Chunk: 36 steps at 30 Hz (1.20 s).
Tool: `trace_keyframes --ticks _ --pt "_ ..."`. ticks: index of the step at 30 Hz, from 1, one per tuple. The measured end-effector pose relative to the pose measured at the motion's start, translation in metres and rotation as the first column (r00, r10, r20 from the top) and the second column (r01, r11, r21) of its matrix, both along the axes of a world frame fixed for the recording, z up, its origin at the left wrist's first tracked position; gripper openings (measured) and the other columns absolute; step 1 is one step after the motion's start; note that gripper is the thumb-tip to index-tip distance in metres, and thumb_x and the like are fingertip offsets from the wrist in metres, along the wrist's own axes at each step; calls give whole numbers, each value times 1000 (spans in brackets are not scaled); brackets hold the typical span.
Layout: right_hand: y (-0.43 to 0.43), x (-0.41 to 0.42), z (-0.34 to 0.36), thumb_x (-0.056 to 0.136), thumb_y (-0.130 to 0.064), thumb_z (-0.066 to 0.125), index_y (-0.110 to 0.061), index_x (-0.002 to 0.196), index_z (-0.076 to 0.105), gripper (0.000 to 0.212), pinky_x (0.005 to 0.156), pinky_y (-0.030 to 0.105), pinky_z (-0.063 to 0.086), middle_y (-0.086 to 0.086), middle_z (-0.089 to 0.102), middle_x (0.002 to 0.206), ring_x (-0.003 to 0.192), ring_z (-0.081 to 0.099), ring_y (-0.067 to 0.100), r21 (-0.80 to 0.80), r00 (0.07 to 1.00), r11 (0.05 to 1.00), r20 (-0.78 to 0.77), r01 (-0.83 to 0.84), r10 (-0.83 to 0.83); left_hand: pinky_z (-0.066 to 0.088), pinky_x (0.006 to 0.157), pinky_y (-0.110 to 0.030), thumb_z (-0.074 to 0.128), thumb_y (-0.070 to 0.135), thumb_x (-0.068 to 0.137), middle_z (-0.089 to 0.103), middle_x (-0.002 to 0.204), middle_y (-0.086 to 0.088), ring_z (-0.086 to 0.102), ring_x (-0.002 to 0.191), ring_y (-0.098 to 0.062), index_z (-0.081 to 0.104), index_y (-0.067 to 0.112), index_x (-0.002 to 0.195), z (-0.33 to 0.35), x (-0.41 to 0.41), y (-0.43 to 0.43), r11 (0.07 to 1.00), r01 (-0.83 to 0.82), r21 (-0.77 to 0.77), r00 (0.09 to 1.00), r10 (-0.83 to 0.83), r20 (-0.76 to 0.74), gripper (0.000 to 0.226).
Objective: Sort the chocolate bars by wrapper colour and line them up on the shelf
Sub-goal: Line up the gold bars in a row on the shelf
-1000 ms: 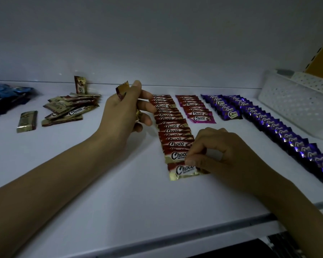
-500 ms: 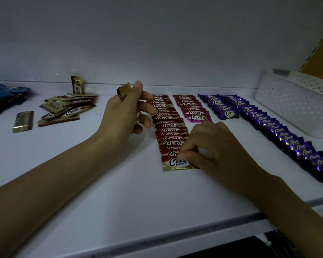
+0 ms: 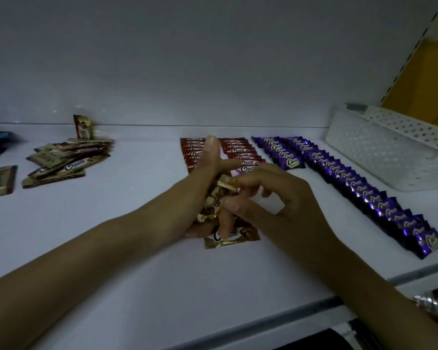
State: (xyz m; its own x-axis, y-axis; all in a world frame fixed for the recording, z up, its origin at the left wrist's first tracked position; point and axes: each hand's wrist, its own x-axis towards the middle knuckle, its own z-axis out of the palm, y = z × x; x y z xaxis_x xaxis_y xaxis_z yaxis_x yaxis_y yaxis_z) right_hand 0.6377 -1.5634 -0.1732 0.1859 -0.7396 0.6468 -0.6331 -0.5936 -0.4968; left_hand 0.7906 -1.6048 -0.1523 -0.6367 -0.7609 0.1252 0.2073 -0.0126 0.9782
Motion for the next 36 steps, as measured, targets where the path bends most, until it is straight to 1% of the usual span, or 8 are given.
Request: trace_keyframes --ticks 3,6,10,13,22,26,31,36 --pt "-1 1 -1 80 -16 71 -25 93 60 19 80 4 35 -26 53 94 87 52 -14 -27 999 999 -13 -33 32 42 59 -17 33 2 99 42 73 -10 44 69 -14 37 10 70 -4 -10 -3 979 -79 -190 995 88 40 30" --pt "-1 -1 2 83 -17 66 -28 87 60 13 73 9 42 -21 59 87 81 58 -7 9 996 1000 81 -22 21 46 64 -24 52 18 93 62 81 -6 59 76 -20 58 15 93 0 -13 -9 962 -69 -263 967 129 220 7" --pt "0 -5 6 86 -17 58 -15 79 63 9 66 24 51 -5 67 72 72 64 9 123 919 992 395 -39 -13 48 48 -27 56 33 92 72 79 1 63 53 -26 57 32 116 -15 6 -4 880 24 -475 976 83 203 24" --pt "0 -8 7 87 -20 57 -10 75 62 16 64 9 44 -13 63 65 65 58 -3 149 891 989 450 -6 -62 46 45 -21 51 31 95 74 81 3 60 44 -20 59 25 101 -18 8 -8 879 -53 -474 977 143 156 12" --pt "0 -11 6 79 -6 66 -16 86 65 12 66 14 50 -13 69 75 73 64 1 110 849 951 487 -290 203 39 41 -19 46 31 89 70 65 -8 56 40 -17 65 27 72 -16 11 -18 961 15 -276 998 4 67 26" --pt "-1 -11 3 79 -7 66 -21 96 63 22 75 30 56 -4 70 89 86 67 14 143 878 961 455 -235 147 37 42 -19 37 35 92 65 59 -5 52 40 -15 62 27 68 -18 10 -16 954 55 -293 995 -29 92 35" --pt "-3 -9 3 76 -35 65 -30 98 61 23 83 57 50 5 65 104 103 60 31 190 923 948 340 -254 179 38 43 -16 43 34 96 60 53 -1 48 40 -15 59 -3 102 -21 9 -15 929 48 -366 985 17 173 42" --pt "-2 -18 7 81 -14 62 -20 88 68 10 70 22 53 -8 70 83 78 66 8 189 822 921 535 -341 195 39 47 -11 46 35 97 63 57 4 53 45 -2 59 24 87 -20 10 -14 801 -133 -583 945 279 168 20"
